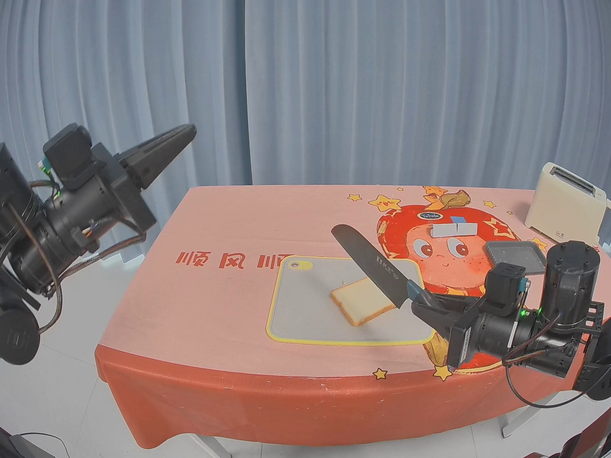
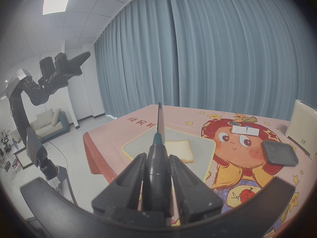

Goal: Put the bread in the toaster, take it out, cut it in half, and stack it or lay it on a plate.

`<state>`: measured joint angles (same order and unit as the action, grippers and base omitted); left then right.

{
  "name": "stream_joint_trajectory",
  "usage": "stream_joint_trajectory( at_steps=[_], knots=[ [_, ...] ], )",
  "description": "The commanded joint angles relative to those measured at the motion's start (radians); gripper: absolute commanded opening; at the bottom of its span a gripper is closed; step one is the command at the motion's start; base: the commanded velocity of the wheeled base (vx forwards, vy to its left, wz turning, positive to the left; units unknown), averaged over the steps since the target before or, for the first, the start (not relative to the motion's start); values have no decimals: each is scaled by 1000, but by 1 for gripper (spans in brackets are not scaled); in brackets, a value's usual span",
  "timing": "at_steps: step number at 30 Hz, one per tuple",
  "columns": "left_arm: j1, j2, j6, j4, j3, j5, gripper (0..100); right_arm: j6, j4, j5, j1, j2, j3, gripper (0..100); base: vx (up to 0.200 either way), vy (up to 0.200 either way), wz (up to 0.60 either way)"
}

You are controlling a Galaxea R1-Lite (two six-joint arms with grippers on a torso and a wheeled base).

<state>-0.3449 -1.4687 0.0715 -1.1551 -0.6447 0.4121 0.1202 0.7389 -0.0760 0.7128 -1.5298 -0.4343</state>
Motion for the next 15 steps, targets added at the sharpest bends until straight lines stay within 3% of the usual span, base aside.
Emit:
stream_joint_trajectory(
  at_steps=[1,5,8,15],
  knots=[
    [-14,-157,1,14,-182,-7,0,1,2,-22,28,3,-4,0,0,0,0],
    [-17,-176,1,12,-184,-9,0,1,2,-22,31,2,-8,0,0,0,0],
    [-16,-182,22,29,-230,2,0,6,0,-24,43,0,-15,0,0,0,0],
    [-26,-219,36,61,-267,37,0,61,-102,-51,42,5,-66,0,0,0,0]
  ],
)
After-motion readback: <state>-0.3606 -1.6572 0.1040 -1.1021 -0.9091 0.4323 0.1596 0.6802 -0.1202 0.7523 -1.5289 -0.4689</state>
